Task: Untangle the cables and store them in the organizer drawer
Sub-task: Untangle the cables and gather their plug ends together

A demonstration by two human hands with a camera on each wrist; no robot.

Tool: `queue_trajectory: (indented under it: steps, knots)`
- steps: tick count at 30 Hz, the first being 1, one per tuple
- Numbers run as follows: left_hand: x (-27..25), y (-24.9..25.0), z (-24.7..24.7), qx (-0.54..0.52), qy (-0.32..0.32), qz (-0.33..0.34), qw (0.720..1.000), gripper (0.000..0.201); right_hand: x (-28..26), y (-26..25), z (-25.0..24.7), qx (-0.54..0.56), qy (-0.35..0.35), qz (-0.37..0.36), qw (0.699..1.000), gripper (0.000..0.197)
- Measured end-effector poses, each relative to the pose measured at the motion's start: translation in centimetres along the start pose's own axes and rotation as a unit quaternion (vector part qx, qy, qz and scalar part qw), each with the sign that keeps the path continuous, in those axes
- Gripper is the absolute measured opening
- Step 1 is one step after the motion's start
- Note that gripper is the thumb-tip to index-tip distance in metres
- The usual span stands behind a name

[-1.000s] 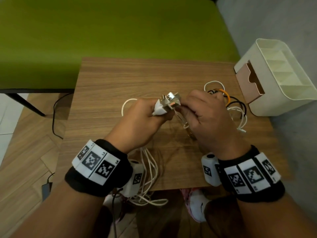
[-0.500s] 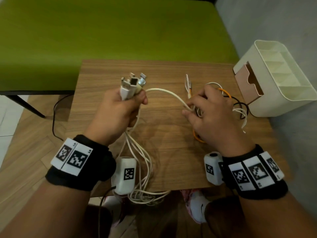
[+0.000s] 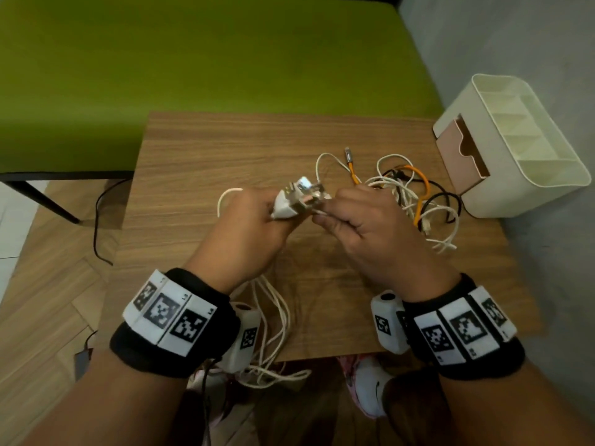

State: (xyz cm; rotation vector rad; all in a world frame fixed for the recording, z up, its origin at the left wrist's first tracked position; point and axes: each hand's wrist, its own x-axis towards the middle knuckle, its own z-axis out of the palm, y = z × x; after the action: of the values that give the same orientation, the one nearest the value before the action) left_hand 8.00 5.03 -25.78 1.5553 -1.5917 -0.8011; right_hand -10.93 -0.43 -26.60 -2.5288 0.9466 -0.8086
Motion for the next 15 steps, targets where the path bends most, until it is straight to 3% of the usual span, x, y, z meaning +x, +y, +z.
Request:
queue_trajectory:
  steps: [4,7,10,13,15]
  knots:
    - [0.0,0.1,-0.2,0.013,-0.023,0.014,1.000,0.019,0.2,-0.2,-0.2,-0.002,0.015,0.000,1.000,0.025]
    - [-0.1,0.1,-1.1,-0.111,-0.015,-0.025,0.993,0.024,0.1,-0.3,-0.5,-0.023,-0.008,0.040,0.999,0.030]
    - [-0.2,0.2,-2.0,-0.317,-0.004,-0.070,0.946,0.022,0.0,0.2,-0.7,-0.097,-0.039,0.097,0.990,0.036]
    - [-0.2,0.0,-3.3,-0.423,-0.027,-0.121,0.898,0.023,-0.1,1.4,-1.2,-0.119,-0.027,0.145,0.982,0.038]
    - [-0.1,-0.5,-3.8,-0.391,-0.021,-0.151,0.908,0.024,-0.1,1.7,-1.7,-0.086,0.011,0.135,0.987,0.038]
